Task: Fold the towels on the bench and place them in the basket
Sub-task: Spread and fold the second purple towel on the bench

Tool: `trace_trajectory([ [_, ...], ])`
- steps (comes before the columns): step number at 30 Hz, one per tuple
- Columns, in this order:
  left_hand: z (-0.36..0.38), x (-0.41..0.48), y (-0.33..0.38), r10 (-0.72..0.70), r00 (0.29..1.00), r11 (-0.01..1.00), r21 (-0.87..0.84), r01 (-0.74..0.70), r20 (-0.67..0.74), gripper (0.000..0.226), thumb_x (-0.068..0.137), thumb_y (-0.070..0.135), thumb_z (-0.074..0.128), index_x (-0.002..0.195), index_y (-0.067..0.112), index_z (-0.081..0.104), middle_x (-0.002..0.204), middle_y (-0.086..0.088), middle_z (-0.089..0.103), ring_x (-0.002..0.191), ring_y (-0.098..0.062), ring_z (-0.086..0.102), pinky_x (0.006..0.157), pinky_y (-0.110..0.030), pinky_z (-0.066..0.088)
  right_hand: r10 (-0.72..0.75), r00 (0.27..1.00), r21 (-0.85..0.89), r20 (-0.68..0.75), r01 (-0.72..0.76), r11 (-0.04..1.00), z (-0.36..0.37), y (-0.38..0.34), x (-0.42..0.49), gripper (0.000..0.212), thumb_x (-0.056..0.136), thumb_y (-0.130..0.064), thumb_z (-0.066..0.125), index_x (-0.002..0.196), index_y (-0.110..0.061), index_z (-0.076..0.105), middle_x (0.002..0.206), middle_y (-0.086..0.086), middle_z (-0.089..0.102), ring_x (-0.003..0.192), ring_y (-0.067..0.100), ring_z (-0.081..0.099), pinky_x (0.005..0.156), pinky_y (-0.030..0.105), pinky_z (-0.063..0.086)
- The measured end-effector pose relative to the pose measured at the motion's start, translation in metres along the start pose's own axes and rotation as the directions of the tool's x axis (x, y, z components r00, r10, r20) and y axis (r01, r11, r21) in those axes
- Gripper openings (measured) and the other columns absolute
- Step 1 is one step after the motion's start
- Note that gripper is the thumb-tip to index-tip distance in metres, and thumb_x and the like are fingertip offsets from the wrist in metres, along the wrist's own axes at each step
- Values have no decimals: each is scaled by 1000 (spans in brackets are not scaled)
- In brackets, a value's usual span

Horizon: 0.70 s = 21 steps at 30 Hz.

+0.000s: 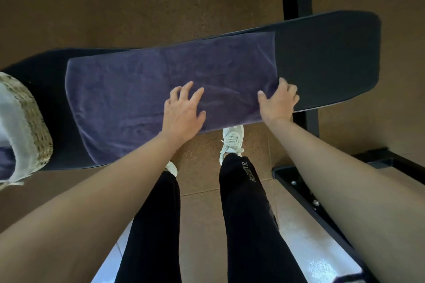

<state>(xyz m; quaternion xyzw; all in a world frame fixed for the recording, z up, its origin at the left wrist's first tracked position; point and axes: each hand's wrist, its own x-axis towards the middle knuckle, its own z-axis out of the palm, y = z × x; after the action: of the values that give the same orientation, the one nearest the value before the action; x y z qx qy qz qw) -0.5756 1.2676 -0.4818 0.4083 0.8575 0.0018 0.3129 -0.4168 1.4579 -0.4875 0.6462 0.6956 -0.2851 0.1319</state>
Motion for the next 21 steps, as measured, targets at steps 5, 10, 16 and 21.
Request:
trace_trajectory([
  [5,-13,53,51,69,996,997,18,-70,61,72,96,48,58,160,35,27,173,-4,7,153,-44,13,114,-64,33,47,998,148,49,-54,988,-14,10,30,45,92,-25,72,130,-15,50,112,5,66,106,25,63,87,31,44],
  [10,-8,78,70,37,986,996,71,-49,165,100,88,60,67,161,46,0,170,-4,-23,151,-55,-19,112,-80,15,18,988,130,154,-38,991,-17,4,44,14,88,-24,74,96,-17,65,91,-1,68,93,24,66,80,31,49],
  [16,-9,88,72,13,989,996,82,-25,147,108,84,63,70,160,48,-6,170,-6,-24,150,-55,-21,112,-82,11,-70,977,244,201,19,969,-33,13,48,25,85,-29,77,97,-12,63,84,-4,62,83,18,63,75,34,51],
  [21,-13,88,77,-28,981,998,58,18,190,104,84,55,73,160,46,3,171,-6,-18,152,-52,-17,115,-78,9,-124,913,295,389,4,955,-48,40,35,33,83,-21,81,111,-18,65,92,2,67,81,15,65,71,28,54],
])
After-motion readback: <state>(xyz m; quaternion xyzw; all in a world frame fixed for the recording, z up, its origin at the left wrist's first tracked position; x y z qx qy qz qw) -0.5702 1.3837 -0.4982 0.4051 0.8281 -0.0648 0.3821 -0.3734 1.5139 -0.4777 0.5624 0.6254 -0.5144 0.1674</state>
